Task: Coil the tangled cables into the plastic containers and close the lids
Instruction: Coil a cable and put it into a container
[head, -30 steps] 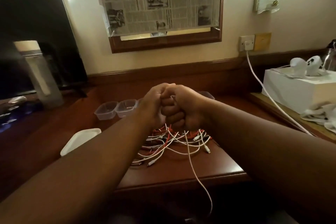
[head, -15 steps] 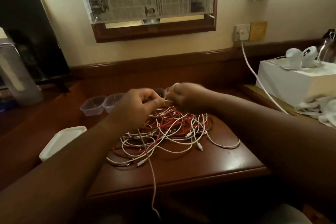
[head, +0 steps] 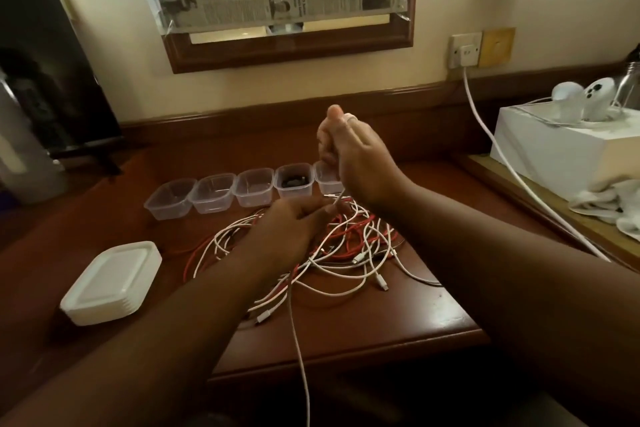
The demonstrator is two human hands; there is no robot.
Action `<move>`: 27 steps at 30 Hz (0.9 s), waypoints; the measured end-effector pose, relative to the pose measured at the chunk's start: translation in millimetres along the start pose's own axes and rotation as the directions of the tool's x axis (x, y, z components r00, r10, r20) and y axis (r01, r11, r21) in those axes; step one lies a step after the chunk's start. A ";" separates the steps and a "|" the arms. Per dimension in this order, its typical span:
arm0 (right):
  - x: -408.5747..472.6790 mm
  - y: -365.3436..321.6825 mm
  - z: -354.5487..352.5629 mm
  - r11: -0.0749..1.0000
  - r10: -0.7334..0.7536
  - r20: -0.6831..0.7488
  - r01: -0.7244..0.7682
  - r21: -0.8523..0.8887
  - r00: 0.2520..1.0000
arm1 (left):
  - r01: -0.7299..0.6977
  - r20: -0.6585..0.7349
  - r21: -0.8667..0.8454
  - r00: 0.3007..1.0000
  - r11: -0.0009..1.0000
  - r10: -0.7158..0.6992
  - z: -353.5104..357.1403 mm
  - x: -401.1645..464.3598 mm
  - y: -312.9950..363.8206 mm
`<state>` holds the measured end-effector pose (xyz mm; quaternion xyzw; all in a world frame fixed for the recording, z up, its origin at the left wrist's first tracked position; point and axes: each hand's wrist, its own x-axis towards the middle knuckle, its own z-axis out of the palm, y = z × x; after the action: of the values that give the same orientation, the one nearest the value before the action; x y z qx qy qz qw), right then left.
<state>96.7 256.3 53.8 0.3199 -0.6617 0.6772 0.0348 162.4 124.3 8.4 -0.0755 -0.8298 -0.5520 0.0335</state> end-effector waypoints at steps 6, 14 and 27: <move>-10.7 6.7 6.5 0.719 0.310 0.223 -0.075 -0.691 0.924 | -0.237 -0.141 0.340 0.944 0.910 0.298 -45.7 10.6 14.0; -9.5 -16.9 9.3 0.479 0.175 0.525 -0.538 0.693 0.833 | -0.037 -0.069 -0.555 0.998 0.831 -0.001 -17.5 8.0 -9.6; -6.8 -1.0 20.0 0.742 0.303 0.210 -0.092 -0.664 0.930 | -0.291 -0.095 0.475 0.921 0.830 0.378 -51.5 10.0 16.3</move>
<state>110.3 240.5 49.7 0.3159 -0.8807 0.3514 -0.0329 153.7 83.9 44.6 -0.1586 -0.9020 -0.3337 0.2234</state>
